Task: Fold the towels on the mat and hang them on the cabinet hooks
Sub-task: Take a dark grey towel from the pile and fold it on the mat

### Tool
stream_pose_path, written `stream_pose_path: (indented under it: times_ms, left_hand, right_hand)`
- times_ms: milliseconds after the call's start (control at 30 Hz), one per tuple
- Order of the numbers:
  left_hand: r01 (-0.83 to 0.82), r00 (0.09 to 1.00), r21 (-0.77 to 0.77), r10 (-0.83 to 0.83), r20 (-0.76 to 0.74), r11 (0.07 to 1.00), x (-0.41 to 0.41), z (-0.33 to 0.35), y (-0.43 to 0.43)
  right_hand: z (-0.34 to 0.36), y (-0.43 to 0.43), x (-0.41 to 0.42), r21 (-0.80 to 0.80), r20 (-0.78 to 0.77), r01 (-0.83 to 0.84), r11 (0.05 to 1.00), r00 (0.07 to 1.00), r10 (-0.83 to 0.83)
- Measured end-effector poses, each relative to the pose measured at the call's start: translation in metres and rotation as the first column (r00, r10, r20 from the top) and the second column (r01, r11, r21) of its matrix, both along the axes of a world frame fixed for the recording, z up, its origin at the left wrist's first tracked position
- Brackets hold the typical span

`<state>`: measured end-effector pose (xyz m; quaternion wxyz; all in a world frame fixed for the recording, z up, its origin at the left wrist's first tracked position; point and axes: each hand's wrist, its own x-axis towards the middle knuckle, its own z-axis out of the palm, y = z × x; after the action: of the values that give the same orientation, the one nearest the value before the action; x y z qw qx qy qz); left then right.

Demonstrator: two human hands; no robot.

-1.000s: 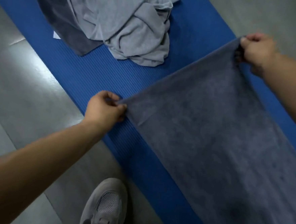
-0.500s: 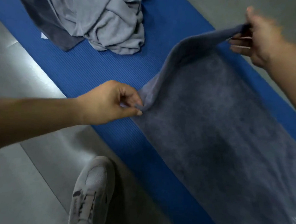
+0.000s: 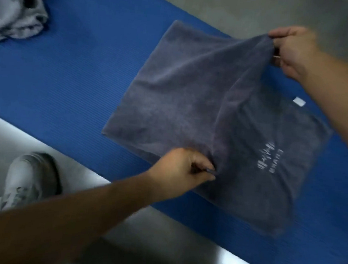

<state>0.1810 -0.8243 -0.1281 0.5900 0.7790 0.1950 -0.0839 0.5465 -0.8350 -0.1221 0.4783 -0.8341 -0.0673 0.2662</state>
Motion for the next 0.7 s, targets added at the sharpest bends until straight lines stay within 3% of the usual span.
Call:
stream_pose_path:
  times_ms: [300, 467, 700]
  left_hand:
    - [-0.158, 0.967, -0.017, 0.151, -0.205, 0.987, 0.042, -0.051, -0.173]
    - [0.026, 0.981, 0.191, 0.012, -0.194, 0.981, 0.048, -0.057, -0.22]
    - [0.099, 0.989, 0.275, -0.064, -0.134, 0.956, 0.051, -0.067, -0.262]
  right_hand:
    - [-0.037, -0.171, 0.03, -0.08, 0.049, 0.172, 0.982, 0.984, -0.168]
    - [-0.052, -0.226, 0.033, -0.117, 0.037, 0.239, 0.964, 0.971, -0.236]
    - [-0.075, -0.265, 0.03, -0.179, 0.07, 0.244, 0.953, 0.97, -0.235]
